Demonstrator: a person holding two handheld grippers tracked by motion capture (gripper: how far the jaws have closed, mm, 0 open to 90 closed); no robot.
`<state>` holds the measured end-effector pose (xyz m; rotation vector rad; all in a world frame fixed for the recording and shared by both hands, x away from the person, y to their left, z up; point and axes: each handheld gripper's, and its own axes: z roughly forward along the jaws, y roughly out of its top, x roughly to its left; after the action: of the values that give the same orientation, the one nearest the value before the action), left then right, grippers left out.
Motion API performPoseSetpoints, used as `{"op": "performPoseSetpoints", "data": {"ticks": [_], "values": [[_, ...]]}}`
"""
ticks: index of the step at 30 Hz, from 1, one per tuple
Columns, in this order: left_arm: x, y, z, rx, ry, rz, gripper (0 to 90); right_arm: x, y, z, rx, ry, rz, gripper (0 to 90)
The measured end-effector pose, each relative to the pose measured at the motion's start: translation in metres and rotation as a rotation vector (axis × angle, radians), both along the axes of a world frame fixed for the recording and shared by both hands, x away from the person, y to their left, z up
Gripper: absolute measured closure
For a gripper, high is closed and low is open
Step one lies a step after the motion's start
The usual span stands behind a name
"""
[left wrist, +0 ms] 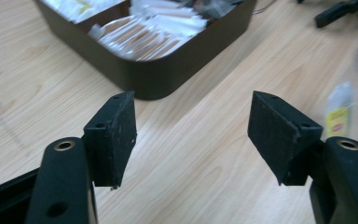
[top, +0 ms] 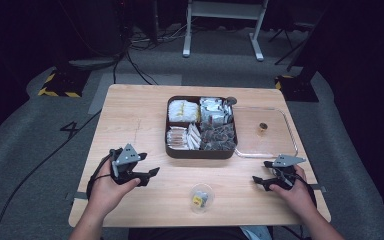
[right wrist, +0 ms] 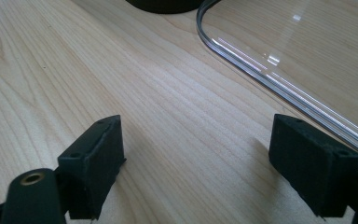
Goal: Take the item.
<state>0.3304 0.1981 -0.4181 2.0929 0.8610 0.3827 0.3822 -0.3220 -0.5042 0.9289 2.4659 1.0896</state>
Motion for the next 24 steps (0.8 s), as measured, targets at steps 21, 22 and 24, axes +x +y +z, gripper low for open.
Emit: {"op": "performPoseSetpoints", "data": {"ticks": [21,22,24], "values": [[-0.001,0.046,-0.042,0.088,0.138,0.165,31.0,0.000,0.000,0.000,0.000,0.000,0.000,18.0],[-0.002,0.047,-0.043,0.086,0.145,0.167,31.0,0.000,0.000,0.000,0.000,0.001,0.000,18.0],[-0.003,0.050,-0.046,0.088,0.149,0.175,31.0,0.000,0.000,0.000,0.000,0.001,0.000,18.0]]}}
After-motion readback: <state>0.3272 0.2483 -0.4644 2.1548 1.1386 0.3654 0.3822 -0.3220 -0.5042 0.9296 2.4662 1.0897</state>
